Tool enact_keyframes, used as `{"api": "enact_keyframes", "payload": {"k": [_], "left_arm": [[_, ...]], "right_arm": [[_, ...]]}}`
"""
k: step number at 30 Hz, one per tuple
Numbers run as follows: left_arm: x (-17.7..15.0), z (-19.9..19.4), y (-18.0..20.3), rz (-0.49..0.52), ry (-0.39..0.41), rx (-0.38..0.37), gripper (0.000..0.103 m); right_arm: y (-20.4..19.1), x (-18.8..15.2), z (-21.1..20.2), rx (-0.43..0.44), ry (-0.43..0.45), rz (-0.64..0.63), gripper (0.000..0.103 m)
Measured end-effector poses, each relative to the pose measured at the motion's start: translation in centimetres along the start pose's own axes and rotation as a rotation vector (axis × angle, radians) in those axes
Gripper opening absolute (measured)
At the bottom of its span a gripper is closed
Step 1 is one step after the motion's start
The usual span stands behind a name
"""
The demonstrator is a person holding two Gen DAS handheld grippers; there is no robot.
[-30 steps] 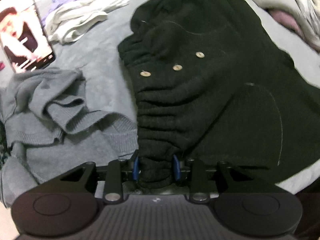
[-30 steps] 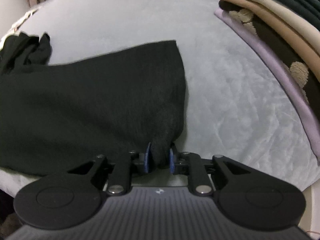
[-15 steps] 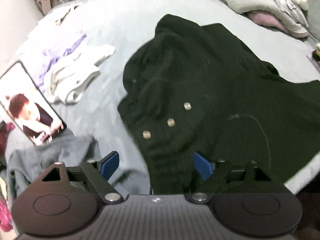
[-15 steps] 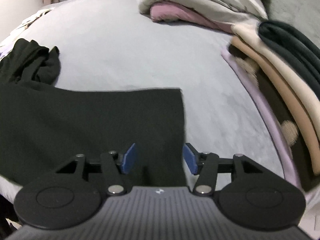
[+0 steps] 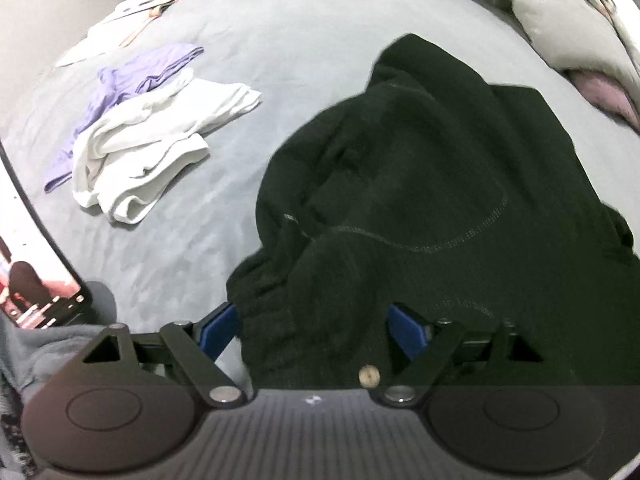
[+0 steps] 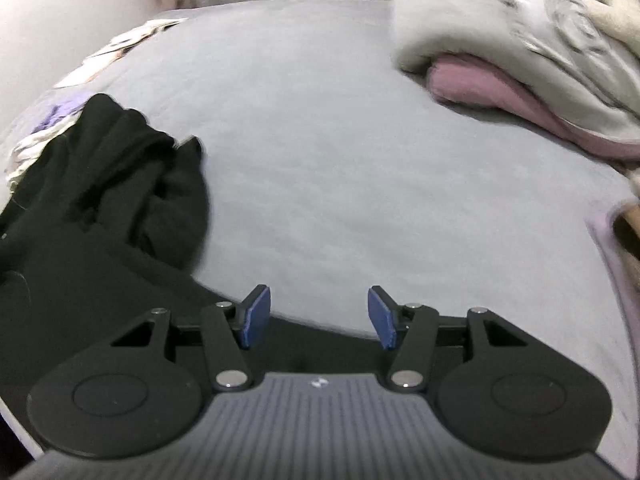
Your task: Fold clothes
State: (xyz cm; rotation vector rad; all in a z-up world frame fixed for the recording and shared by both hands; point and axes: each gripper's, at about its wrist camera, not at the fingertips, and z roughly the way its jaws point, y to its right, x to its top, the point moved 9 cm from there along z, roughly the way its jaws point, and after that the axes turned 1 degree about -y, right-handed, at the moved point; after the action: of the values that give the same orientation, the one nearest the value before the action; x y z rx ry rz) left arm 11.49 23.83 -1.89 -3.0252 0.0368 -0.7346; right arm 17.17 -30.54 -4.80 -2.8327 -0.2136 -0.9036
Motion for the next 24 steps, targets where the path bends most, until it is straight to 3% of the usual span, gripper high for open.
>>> {"api": "enact_keyframes", "payload": {"k": [11,17,21,22,23,24], "left_arm": [[3.0,3.2,-1.3,-0.02,0.029,-0.055,0.083],[4.3,4.4,-2.7,-0.098,0.089,-0.134,0.082],[4.7,5.2,-2.7,-0.131,0.099,-0.185,0.07],[4.8,5.3,-2.6,-0.136,0.102,-0.192,0.064],[4.9,5.3,-2.5,-0.138,0.104,-0.202,0.058],[4.9,5.3,-2.2,-0.14,0.107,-0.212,0.042]], "right_arm": [[-8.3,7.4,9.7,0.138,-0.034,-0.131,0.056],[-10.4,9.7,14.2,0.229,-0.033,-0.115,0.056],[-12.4,11.1,16.3,0.258,0.016,-0.116,0.054],[-12.8,11.6,16.6,0.259,0.036,-0.112,0.049],[-13.0,11.9,16.8,0.251,0.048,-0.11,0.03],[-13.2,12.2,16.8,0.24,0.056,-0.108,0.017]]}}
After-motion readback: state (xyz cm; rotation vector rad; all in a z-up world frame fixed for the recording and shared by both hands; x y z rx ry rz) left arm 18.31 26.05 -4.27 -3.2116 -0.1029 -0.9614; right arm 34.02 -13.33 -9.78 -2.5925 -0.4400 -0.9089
